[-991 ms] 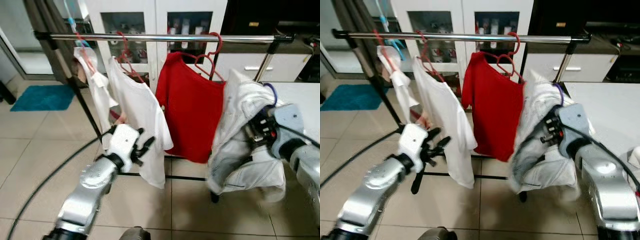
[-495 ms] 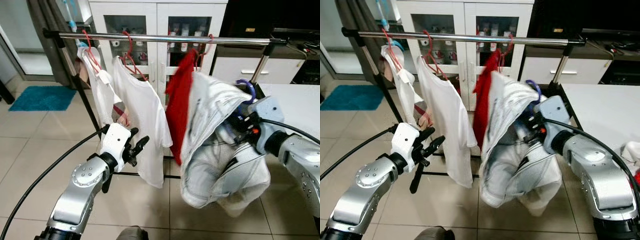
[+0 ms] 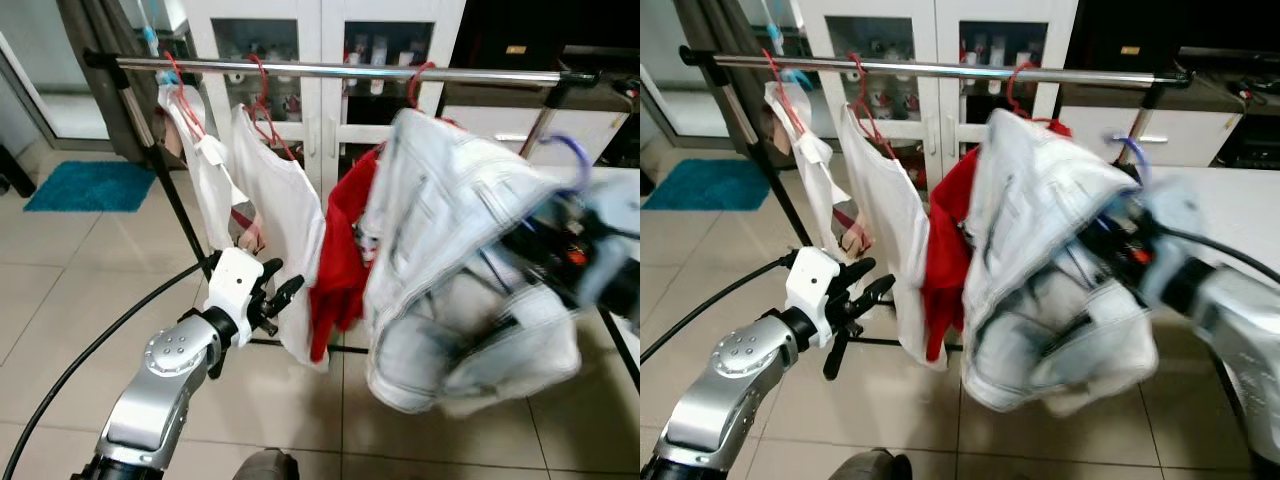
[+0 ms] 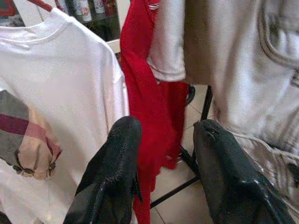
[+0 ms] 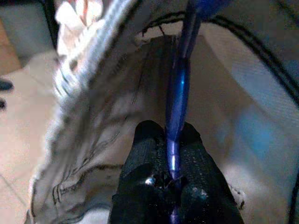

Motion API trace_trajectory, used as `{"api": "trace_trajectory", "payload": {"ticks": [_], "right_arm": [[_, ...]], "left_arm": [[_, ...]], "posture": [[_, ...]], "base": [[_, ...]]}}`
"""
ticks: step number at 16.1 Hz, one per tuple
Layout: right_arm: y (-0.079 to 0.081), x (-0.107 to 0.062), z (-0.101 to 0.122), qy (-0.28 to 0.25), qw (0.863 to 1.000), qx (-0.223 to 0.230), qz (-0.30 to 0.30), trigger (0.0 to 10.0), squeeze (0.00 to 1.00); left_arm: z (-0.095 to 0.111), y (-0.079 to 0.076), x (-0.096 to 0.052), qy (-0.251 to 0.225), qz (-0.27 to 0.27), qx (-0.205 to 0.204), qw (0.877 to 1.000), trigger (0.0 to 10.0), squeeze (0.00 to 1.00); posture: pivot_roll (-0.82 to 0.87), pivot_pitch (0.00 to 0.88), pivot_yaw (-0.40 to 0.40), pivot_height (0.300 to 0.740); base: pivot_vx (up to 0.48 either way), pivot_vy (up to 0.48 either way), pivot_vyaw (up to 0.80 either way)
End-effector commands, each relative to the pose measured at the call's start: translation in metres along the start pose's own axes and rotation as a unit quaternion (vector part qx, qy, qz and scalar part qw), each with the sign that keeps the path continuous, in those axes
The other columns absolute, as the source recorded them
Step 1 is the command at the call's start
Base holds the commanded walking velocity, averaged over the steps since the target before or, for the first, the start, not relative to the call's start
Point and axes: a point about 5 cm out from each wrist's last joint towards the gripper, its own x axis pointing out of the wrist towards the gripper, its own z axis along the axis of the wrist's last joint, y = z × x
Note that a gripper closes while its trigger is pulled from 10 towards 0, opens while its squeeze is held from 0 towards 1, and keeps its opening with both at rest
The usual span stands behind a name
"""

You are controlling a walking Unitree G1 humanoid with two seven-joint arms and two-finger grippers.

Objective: Hang hanger

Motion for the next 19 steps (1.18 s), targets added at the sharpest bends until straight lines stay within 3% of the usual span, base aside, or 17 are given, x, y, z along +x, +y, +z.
{"api": "trace_trajectory", "payload": {"ticks": [1,4,5,7,9,10,11,12,14,17,19], "right_arm": [[-0.004,-0.007,0.005,0.000,1.000,-0.013,-0.012,10.0,0.00],[-0.014,-0.002,-0.014,0.057,0.994,-0.010,-0.095,10.0,0.00],[-0.017,0.011,-0.023,0.060,0.985,0.009,-0.160,10.0,0.00],[-0.014,0.029,-0.021,0.039,0.981,0.028,-0.188,10.0,0.00],[-0.008,0.065,-0.019,0.018,0.977,0.049,-0.205,10.0,0.00],[-0.006,0.076,-0.017,0.014,0.978,0.044,-0.206,10.0,0.00],[-0.002,0.104,-0.008,-0.003,0.979,0.047,-0.199,10.0,0.00],[0.003,0.121,0.002,-0.018,0.981,0.039,-0.189,10.0,0.00],[0.018,0.144,0.021,-0.041,0.987,0.030,-0.152,10.0,0.00],[0.037,0.154,0.029,-0.055,0.994,0.013,-0.090,10.0,0.00],[0.037,0.154,0.024,-0.054,0.995,0.001,-0.087,10.0,0.00]], "left_arm": [[0.002,-0.001,0.001,-0.001,-0.002,0.002,1.000,10.0,0.00],[0.006,0.002,0.005,-0.011,0.023,0.007,1.000,10.0,0.00],[0.007,0.002,0.006,-0.016,0.033,0.000,0.999,10.0,0.00],[0.007,0.001,0.007,-0.017,0.030,0.001,0.999,10.0,0.00],[0.008,0.000,0.009,-0.017,0.023,0.004,1.000,10.0,0.00],[0.009,0.000,0.010,-0.017,0.022,0.005,1.000,10.0,0.00],[0.009,-0.001,0.012,-0.016,0.019,0.009,1.000,10.0,0.00],[0.010,0.000,0.012,-0.017,0.019,0.011,1.000,10.0,0.00],[0.010,0.002,0.009,-0.016,0.025,0.012,0.999,10.0,0.00],[0.009,0.004,0.006,-0.014,0.033,0.011,0.999,10.0,0.00],[0.008,0.003,0.006,-0.013,0.035,0.011,0.999,10.0,0.00]], "posture": [[0.06,0.062,0.053,0.740],[0.06,0.061,0.055,0.740],[0.06,0.059,0.057,0.740],[0.07,0.055,0.059,0.740],[0.07,0.048,0.067,0.740],[0.07,0.045,0.069,0.740],[0.08,0.040,0.067,0.740],[0.09,0.038,0.065,0.740],[0.10,0.036,0.051,0.740],[0.11,0.037,0.047,0.740],[0.10,0.047,0.049,0.740]], "base": [[0.000,0.000,0.00],[0.000,0.000,0.00],[0.000,0.000,0.00],[0.000,0.000,0.00],[0.000,0.000,0.00],[0.000,0.000,0.00],[0.000,0.000,0.00],[0.000,0.000,0.00],[0.000,0.000,0.00],[0.000,0.000,0.00],[0.000,0.000,0.00]]}}
